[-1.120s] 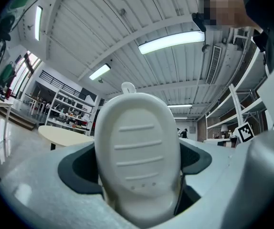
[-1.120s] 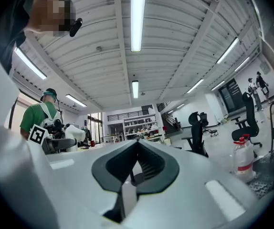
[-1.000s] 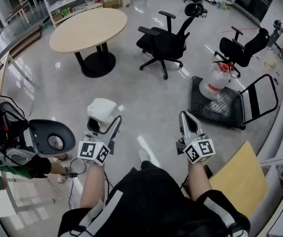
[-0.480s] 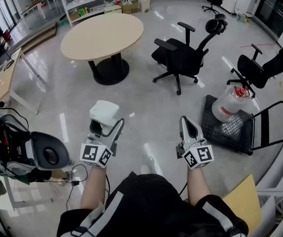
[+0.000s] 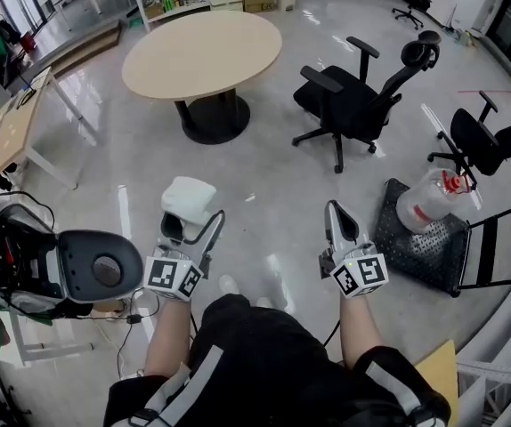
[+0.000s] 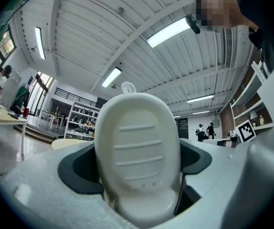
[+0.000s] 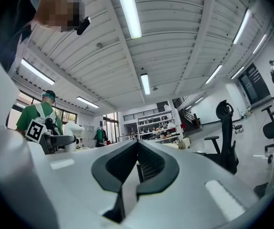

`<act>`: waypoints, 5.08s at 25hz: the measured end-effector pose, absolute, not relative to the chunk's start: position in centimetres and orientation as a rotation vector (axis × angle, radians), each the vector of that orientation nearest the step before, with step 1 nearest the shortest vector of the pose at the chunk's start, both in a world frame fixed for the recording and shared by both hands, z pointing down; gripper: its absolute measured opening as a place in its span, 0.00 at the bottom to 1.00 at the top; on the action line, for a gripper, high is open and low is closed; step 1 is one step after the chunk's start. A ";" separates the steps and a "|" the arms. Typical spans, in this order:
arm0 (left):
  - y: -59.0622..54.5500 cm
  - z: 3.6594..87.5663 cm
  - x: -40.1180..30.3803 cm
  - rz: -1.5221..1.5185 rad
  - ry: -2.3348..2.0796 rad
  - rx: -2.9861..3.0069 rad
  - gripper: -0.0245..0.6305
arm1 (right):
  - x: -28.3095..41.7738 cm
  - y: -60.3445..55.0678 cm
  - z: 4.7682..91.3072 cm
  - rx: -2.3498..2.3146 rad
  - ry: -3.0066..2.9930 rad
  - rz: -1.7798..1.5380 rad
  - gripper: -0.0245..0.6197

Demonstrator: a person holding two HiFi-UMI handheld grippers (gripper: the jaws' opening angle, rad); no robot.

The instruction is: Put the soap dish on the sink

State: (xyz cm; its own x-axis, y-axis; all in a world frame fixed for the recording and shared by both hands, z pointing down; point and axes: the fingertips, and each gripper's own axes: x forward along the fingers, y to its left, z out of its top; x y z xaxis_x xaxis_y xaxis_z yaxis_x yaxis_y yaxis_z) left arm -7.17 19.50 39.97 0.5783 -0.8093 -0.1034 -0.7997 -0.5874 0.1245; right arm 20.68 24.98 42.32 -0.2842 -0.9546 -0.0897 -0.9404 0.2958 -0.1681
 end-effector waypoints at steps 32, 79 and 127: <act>-4.3 42.6 -17.4 -0.267 -1.482 2.628 0.76 | 10.7 -1.2 42.5 -1.699 2.480 -0.123 0.05; -36.8 44.7 -10.7 -0.223 -1.640 2.556 0.76 | 18.3 -35.9 45.4 -1.570 2.551 -0.182 0.05; -57.9 60.0 -12.6 0.235 -1.429 2.309 0.76 | 13.7 -58.2 55.4 -1.682 2.689 -0.506 0.05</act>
